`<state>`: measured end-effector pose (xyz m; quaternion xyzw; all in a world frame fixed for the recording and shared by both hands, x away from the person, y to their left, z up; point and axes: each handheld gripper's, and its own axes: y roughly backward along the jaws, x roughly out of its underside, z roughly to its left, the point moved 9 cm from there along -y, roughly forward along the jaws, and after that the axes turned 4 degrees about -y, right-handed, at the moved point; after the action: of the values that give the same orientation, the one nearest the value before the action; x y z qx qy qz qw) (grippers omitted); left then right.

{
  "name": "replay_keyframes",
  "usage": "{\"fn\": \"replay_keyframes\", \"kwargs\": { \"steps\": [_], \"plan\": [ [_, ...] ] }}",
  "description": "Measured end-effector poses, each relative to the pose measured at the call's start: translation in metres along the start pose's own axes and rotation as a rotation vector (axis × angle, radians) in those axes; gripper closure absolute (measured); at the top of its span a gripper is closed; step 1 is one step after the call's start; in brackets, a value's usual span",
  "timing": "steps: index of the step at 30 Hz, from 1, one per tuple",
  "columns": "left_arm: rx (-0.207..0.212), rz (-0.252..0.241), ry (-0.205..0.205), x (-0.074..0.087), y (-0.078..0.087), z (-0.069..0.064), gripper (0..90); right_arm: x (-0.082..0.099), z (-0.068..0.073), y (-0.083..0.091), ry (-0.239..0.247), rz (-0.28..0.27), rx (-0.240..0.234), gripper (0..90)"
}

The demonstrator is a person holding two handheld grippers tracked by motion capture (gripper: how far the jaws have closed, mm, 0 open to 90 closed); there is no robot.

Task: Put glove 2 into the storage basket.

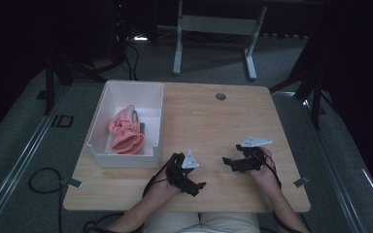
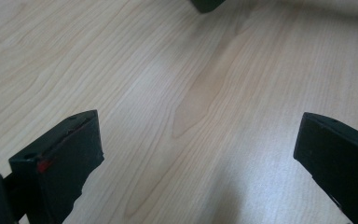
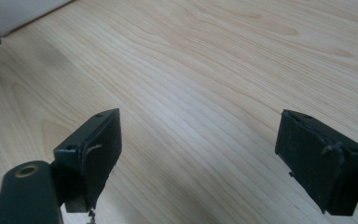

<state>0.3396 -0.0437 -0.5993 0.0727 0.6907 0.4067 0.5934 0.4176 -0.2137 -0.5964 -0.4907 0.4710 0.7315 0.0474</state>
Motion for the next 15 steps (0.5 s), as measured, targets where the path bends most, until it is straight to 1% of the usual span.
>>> {"fn": "replay_keyframes", "kwargs": {
  "steps": [4,6,8,10,12,15],
  "plan": [
    [0.002,-0.009,0.015,0.005,0.0,0.002,0.8,0.003,-0.007,0.003,-0.012,-0.013,0.014,14.3],
    [0.005,-0.006,0.014,0.006,0.0,0.002,0.7,0.004,-0.009,0.004,-0.017,-0.018,0.014,14.3],
    [-0.002,0.003,0.013,0.01,-0.001,0.002,0.7,0.008,-0.012,0.005,-0.027,-0.027,0.017,14.3],
    [-0.017,0.001,0.018,0.011,-0.001,0.004,0.8,0.01,-0.012,0.006,-0.03,-0.033,0.017,14.3],
    [-0.017,0.002,0.028,0.013,-0.002,0.005,0.8,0.013,-0.013,0.007,-0.032,-0.039,0.017,14.3],
    [-0.028,-0.001,0.033,0.016,-0.002,0.006,0.8,0.017,-0.016,0.01,-0.029,-0.041,0.037,14.3]
  ]
}}
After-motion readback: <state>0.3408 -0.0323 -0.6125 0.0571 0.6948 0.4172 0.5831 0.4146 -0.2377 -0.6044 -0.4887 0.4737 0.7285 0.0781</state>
